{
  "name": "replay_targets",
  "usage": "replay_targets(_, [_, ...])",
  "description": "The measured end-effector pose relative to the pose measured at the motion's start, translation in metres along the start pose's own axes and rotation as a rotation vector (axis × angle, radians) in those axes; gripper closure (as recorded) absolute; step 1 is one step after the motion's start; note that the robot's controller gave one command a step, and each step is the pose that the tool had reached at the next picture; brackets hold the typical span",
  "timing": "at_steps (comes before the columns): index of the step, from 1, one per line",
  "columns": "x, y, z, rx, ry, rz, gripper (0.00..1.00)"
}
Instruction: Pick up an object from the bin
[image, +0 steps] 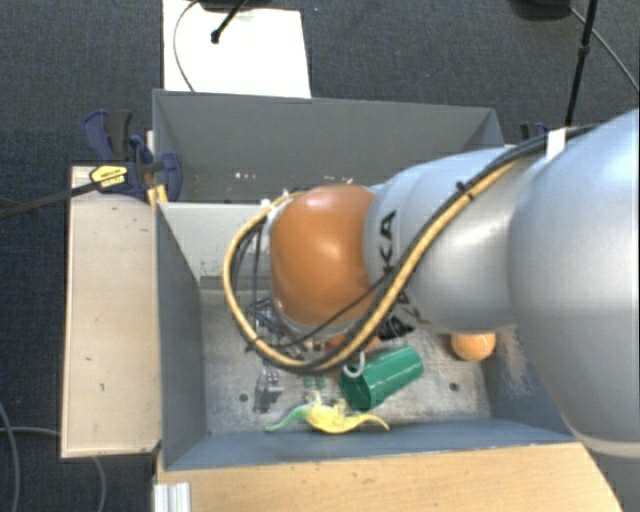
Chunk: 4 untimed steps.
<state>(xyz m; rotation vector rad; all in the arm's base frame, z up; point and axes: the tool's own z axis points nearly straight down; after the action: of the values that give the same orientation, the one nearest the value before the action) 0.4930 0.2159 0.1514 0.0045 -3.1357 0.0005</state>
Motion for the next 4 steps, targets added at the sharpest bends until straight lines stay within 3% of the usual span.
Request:
replay_targets(1, [-0.002,-0.001,-0.004,-0.002,-0.008,0.005,0.0])
replay_targets(2, [0.001,-0.013,-0.019,-0.001,-0.005,-0.188,0.0])
replay_targets(3, [-0.021,-0.005,-0.048,-0.001,-0.008,-0.411,1.0])
replay_targets(4, [-0.021,-0.005,-0.048,0.0,-0.007,-0.409,1.0])
